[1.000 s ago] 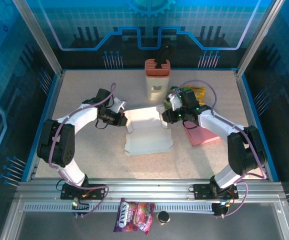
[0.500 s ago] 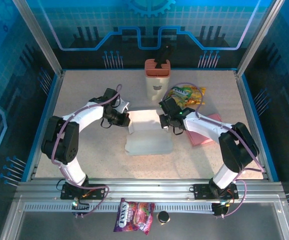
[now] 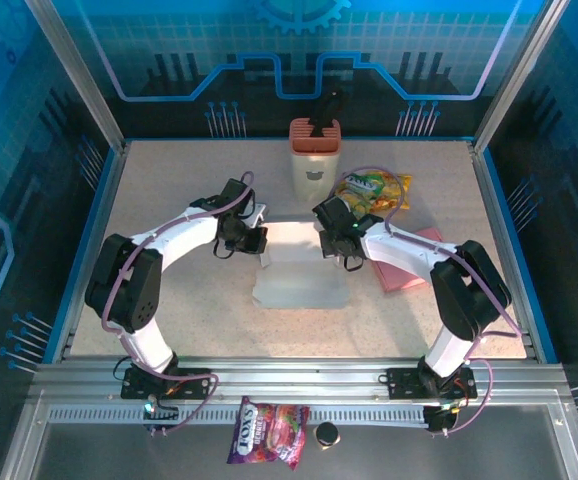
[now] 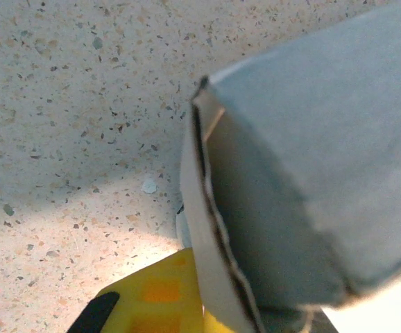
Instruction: Fold the paper box
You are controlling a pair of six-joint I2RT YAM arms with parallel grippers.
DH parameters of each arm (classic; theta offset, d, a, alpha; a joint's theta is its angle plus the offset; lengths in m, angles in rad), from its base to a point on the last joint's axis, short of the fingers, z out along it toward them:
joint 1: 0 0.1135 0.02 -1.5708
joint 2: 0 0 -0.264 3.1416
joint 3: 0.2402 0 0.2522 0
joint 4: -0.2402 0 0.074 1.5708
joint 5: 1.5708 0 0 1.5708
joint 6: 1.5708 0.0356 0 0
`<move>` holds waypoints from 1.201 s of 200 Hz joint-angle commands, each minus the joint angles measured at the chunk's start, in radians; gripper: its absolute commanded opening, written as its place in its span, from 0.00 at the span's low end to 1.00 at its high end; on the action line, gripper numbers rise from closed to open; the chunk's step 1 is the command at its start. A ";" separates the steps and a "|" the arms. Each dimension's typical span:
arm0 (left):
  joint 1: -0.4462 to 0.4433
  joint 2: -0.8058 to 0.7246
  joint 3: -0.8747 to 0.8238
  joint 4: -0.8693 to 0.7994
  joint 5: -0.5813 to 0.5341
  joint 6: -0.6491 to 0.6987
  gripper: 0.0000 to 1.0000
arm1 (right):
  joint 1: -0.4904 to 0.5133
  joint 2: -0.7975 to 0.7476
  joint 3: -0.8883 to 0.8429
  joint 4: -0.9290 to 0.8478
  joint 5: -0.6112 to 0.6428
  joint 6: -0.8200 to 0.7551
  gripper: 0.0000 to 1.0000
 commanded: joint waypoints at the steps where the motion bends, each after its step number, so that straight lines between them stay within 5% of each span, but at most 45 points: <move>1: -0.017 0.028 0.012 -0.055 -0.044 -0.002 0.00 | -0.027 0.036 0.003 0.006 -0.056 -0.005 0.11; 50: -0.033 0.056 0.033 -0.077 -0.067 0.018 0.00 | -0.064 0.048 -0.004 0.076 -0.119 -0.049 0.21; 104: -0.036 0.075 0.049 -0.079 -0.062 0.023 0.00 | -0.081 0.067 0.035 0.047 -0.072 -0.068 0.16; 168: -0.037 0.078 0.052 -0.063 -0.041 -0.017 0.00 | -0.002 0.186 0.216 -0.315 0.244 0.160 0.00; 240: -0.037 0.078 0.050 -0.047 -0.022 -0.033 0.00 | 0.059 0.312 0.393 -0.553 0.303 0.308 0.00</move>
